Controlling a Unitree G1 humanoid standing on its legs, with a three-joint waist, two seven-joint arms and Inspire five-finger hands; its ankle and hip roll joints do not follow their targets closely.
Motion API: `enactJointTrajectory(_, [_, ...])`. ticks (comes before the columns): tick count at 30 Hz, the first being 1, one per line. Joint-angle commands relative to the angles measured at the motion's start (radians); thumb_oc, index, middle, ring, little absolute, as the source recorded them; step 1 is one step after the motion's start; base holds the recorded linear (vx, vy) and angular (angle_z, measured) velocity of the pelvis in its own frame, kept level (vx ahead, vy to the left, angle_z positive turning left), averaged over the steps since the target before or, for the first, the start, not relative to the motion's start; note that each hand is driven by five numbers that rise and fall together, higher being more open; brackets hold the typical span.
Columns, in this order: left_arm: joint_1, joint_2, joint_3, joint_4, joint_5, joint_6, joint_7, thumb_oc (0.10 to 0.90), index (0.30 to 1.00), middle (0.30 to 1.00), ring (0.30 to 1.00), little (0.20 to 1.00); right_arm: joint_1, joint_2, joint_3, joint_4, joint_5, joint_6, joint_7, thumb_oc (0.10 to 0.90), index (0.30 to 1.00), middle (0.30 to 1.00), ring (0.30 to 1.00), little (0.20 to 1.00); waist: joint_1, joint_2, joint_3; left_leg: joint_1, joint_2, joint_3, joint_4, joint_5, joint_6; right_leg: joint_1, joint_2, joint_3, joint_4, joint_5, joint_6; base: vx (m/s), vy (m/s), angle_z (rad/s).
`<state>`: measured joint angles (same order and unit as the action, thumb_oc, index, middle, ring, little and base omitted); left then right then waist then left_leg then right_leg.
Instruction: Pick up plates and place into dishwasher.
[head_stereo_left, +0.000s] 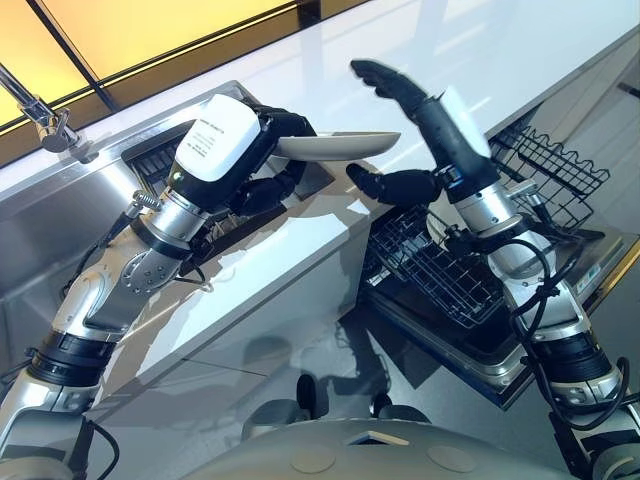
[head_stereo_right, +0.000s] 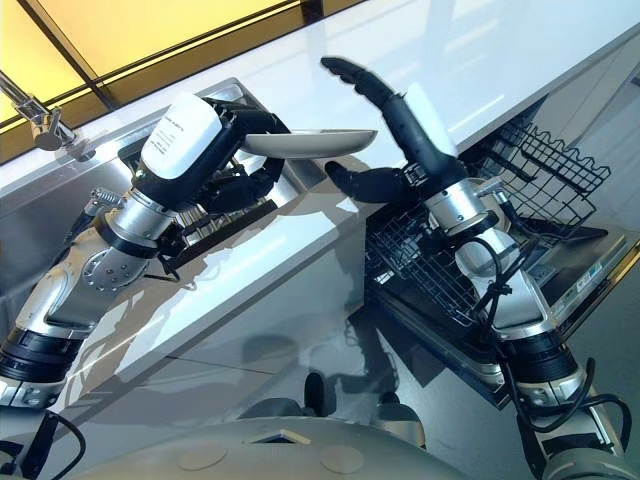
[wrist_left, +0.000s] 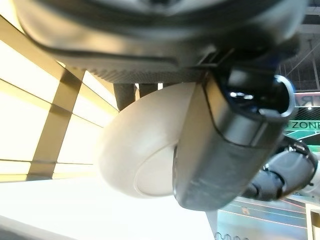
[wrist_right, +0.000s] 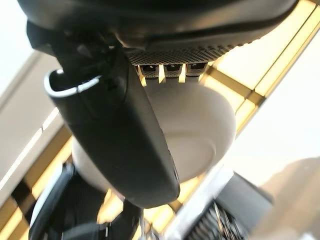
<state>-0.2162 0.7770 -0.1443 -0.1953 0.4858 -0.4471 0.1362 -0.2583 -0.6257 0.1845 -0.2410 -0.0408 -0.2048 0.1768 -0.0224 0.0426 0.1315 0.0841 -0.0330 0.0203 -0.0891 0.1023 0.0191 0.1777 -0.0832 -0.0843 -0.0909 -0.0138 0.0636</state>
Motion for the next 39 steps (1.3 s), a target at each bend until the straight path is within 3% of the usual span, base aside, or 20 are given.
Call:
enactJointTrajectory(1, [-0.19, -0.004, 0.003, -0.031, -0.122, -0.032, 0.068, 0.1, 0.3, 0.3, 0.3, 0.2, -0.149, -0.061, 0.02, -0.081, 0.04, 0.051, 0.123, 0.8, 0.9, 0.9, 0.9, 0.9, 0.006, 0.005, -0.105, 0.055, -0.009, 0.013, 0.002, -0.159, 0.0, -0.08, 0.102, -0.021, 0.124, -0.104, -0.006, 0.0, 0.0, 0.0])
enactJointTrajectory(2, [-0.192, 0.002, 0.001, -0.031, -0.13, -0.033, 0.067, 0.1, 0.3, 0.3, 0.3, 0.2, -0.153, -0.076, 0.029, -0.079, 0.068, 0.068, 0.134, 0.762, 0.867, 0.867, 0.867, 0.862, 0.006, 0.003, -0.105, 0.055, -0.008, 0.013, 0.002, -0.158, -0.001, -0.08, 0.102, -0.022, 0.126, -0.104, -0.007, 0.0, 0.0, 0.0])
enactJointTrajectory(3, [-0.196, 0.006, -0.004, -0.03, -0.13, -0.033, 0.069, 0.1, 0.3, 0.3, 0.3, 0.2, -0.158, -0.085, 0.037, -0.076, 0.088, 0.08, 0.144, 0.347, 0.512, 0.512, 0.512, 0.447, 0.005, 0.001, -0.104, 0.055, -0.008, 0.011, 0.002, -0.156, -0.002, -0.08, 0.103, -0.023, 0.127, -0.104, -0.008, 0.0, 0.0, 0.0])
enactJointTrajectory(4, [-0.198, 0.007, -0.006, -0.029, -0.133, -0.034, 0.07, 0.1, 0.3, 0.3, 0.3, 0.2, -0.16, -0.087, 0.039, -0.074, 0.096, 0.087, 0.15, 0.347, 0.512, 0.512, 0.512, 0.447, 0.005, 0.001, -0.104, 0.055, -0.008, 0.01, 0.002, -0.156, -0.002, -0.08, 0.103, -0.023, 0.128, -0.104, -0.008, 0.0, 0.0, 0.0])
enactJointTrajectory(5, [-0.199, 0.01, -0.01, -0.021, -0.143, -0.044, 0.072, 0.1, 0.3, 0.3, 0.3, 0.2, -0.165, -0.093, 0.046, -0.072, 0.115, 0.095, 0.152, 0.1, 0.3, 0.3, 0.3, 0.2, 0.006, -0.001, -0.104, 0.055, -0.008, 0.008, 0.002, -0.155, -0.004, -0.079, 0.103, -0.024, 0.128, -0.104, -0.009, 0.0, 0.0, 0.0])
enactJointTrajectory(10, [-0.212, 0.0, -0.035, -0.014, -0.142, -0.055, 0.094, 0.1, 0.3, 0.3, 0.3, 0.2, -0.183, -0.075, 0.065, -0.035, 0.133, 0.103, 0.123, 0.1, 0.3, 0.3, 0.3, 0.2, 0.01, -0.004, -0.099, 0.059, -0.009, -0.005, 0.002, -0.153, -0.002, -0.078, 0.105, -0.027, 0.138, -0.109, -0.012, 0.04, -0.011, 0.0])
enactJointTrajectory(13, [-0.203, -0.021, -0.031, -0.007, -0.224, -0.064, 0.068, 0.1, 0.3, 0.3, 0.3, 0.2, -0.176, -0.062, 0.05, -0.018, 0.13, 0.093, 0.096, 0.1, 0.3, 0.3, 0.3, 0.2, 0.013, -0.005, -0.097, 0.061, -0.011, -0.009, 0.002, -0.153, 0.0, -0.073, 0.105, -0.028, 0.136, -0.11, -0.013, 0.05, -0.009, 0.0])
enactJointTrajectory(14, [-0.196, -0.033, -0.028, -0.008, -0.283, -0.055, 0.033, 0.196, 0.382, 0.382, 0.382, 0.296, -0.171, -0.056, 0.041, -0.015, 0.135, 0.088, 0.08, 0.1, 0.3, 0.3, 0.3, 0.2, 0.014, -0.004, -0.097, 0.061, -0.011, -0.01, 0.002, -0.153, 0.0, -0.073, 0.105, -0.028, 0.135, -0.11, -0.013, 0.05, -0.015, -0.01])
enactJointTrajectory(15, [-0.19, -0.049, -0.029, -0.006, -0.335, -0.045, 0.004, 0.38, 0.54, 0.54, 0.54, 0.48, -0.164, -0.044, 0.035, -0.012, 0.135, 0.082, 0.062, 0.1, 0.3, 0.3, 0.3, 0.2, 0.015, -0.004, -0.096, 0.063, -0.01, -0.012, 0.002, -0.154, 0.0, -0.071, 0.106, -0.028, 0.133, -0.11, -0.013, 0.05, -0.017, -0.02])
enactJointTrajectory(20, [-0.14, -0.159, -0.036, 0.022, -0.67, 0.036, -0.184, 0.353, 0.516, 0.516, 0.516, 0.453, -0.129, 0.035, -0.014, -0.004, 0.167, 0.037, -0.054, 0.1, 0.3, 0.3, 0.3, 0.2, 0.018, 0.0, -0.087, 0.07, -0.01, -0.02, 0.002, -0.156, 0.002, -0.061, 0.104, -0.028, 0.123, -0.106, -0.013, 0.04, -0.02, -0.02])
enactJointTrajectory(22, [-0.122, -0.203, -0.042, 0.031, -0.739, 0.075, -0.219, 0.336, 0.502, 0.502, 0.502, 0.436, -0.122, 0.064, -0.03, -0.001, 0.185, 0.014, -0.093, 0.1, 0.3, 0.3, 0.3, 0.2, 0.018, 0.001, -0.084, 0.072, -0.009, -0.019, 0.002, -0.157, 0.003, -0.059, 0.104, -0.03, 0.12, -0.105, -0.013, 0.04, -0.021, 0.0])
enactJointTrajectory(23, [-0.115, -0.228, -0.052, 0.044, -0.772, 0.106, -0.229, 0.517, 0.658, 0.658, 0.658, 0.617, -0.12, 0.083, -0.039, 0.0, 0.192, -0.001, -0.123, 0.1, 0.3, 0.3, 0.3, 0.2, 0.018, 0.002, -0.083, 0.074, -0.009, -0.018, 0.002, -0.158, 0.003, -0.058, 0.103, -0.03, 0.117, -0.104, -0.012, 0.04, -0.02, -0.01])
enactJointTrajectory(24, [-0.111, -0.242, -0.058, 0.056, -0.805, 0.13, -0.238, 0.8, 0.9, 0.9, 0.9, 0.9, -0.12, 0.094, -0.046, 0.003, 0.199, -0.015, -0.144, 0.1, 0.3, 0.3, 0.3, 0.2, 0.018, 0.003, -0.082, 0.076, -0.009, -0.017, 0.002, -0.159, 0.004, -0.056, 0.103, -0.03, 0.115, -0.104, -0.012, 0.04, -0.02, -0.01])
enactJointTrajectory(28, [-0.106, -0.28, -0.058, 0.119, -0.836, 0.159, -0.193, 0.8, 0.9, 0.9, 0.9, 0.9, -0.144, 0.117, -0.082, 0.032, 0.177, -0.081, -0.265, 0.1, 0.3, 0.3, 0.3, 0.2, 0.019, 0.005, -0.08, 0.082, -0.008, -0.015, 0.002, -0.161, 0.006, -0.05, 0.104, -0.03, 0.109, -0.103, -0.014, 0.04, -0.024, -0.02])
enactJointTrajectory(32, [-0.11, -0.249, 0.002, 0.202, -0.755, 0.186, -0.086, 0.8, 0.9, 0.9, 0.9, 0.9, -0.181, 0.084, -0.165, 0.079, 0.119, -0.11, -0.415, 0.1, 0.3, 0.3, 0.3, 0.2, 0.019, 0.003, -0.082, 0.087, -0.005, -0.011, 0.003, -0.163, 0.004, -0.047, 0.107, -0.03, 0.109, -0.107, -0.017, 0.03, -0.021, -0.01])
enactJointTrajectory(39, [-0.055, -0.162, 0.158, 0.268, -0.713, 0.238, -0.06, 0.8, 0.9, 0.9, 0.9, 0.9, -0.114, 0.002, -0.33, 0.169, 0.114, -0.094, -0.54, 0.1, 0.3, 0.3, 0.3, 0.2, 0.021, 0.001, -0.082, 0.086, -0.006, -0.018, 0.004, -0.16, 0.002, -0.042, 0.108, -0.037, 0.104, -0.108, -0.021, 0.01, -0.007, 0.0])
